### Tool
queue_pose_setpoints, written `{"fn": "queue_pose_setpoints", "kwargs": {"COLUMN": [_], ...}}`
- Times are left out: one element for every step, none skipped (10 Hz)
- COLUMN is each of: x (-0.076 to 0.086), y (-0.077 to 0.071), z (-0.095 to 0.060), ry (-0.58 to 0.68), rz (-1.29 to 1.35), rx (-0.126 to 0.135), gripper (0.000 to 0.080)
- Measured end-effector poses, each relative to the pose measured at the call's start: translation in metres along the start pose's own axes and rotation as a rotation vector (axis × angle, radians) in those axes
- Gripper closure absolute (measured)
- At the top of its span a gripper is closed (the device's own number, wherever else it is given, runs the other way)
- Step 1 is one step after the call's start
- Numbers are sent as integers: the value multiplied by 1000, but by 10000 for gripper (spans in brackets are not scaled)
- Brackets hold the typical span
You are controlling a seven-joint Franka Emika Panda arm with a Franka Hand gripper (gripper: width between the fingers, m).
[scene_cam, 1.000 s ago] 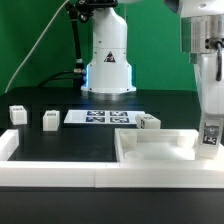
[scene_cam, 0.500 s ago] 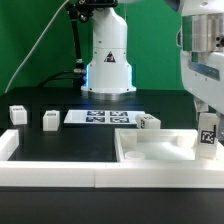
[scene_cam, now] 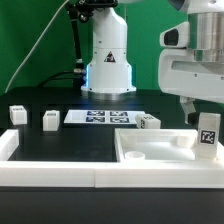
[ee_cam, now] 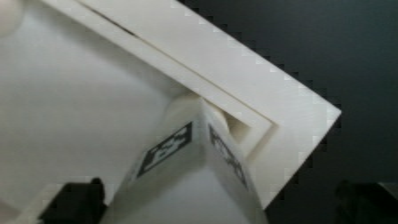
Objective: Assemble one leg
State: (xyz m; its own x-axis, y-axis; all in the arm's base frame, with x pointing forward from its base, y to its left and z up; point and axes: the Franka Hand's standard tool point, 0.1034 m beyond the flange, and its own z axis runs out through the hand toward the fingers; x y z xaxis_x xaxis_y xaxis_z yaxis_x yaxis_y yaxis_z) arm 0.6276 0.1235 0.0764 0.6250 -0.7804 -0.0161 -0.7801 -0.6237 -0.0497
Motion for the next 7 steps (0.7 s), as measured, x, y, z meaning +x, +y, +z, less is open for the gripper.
{"fn": "queue_pose_setpoints", "kwargs": {"x": [0,1,5,5,5,8,8], "y": [0,1,3,3,3,5,5], "z": [0,0,0,0,0,0,0], "ry": [8,12,11,14,13,14,15], "rz": [-84,-201,-263,-354,-412,-451,-495], "rx": [-7,-11,-11,-15,-15,-17,-17], "gripper": [150,150,150,150,150,150,150]}}
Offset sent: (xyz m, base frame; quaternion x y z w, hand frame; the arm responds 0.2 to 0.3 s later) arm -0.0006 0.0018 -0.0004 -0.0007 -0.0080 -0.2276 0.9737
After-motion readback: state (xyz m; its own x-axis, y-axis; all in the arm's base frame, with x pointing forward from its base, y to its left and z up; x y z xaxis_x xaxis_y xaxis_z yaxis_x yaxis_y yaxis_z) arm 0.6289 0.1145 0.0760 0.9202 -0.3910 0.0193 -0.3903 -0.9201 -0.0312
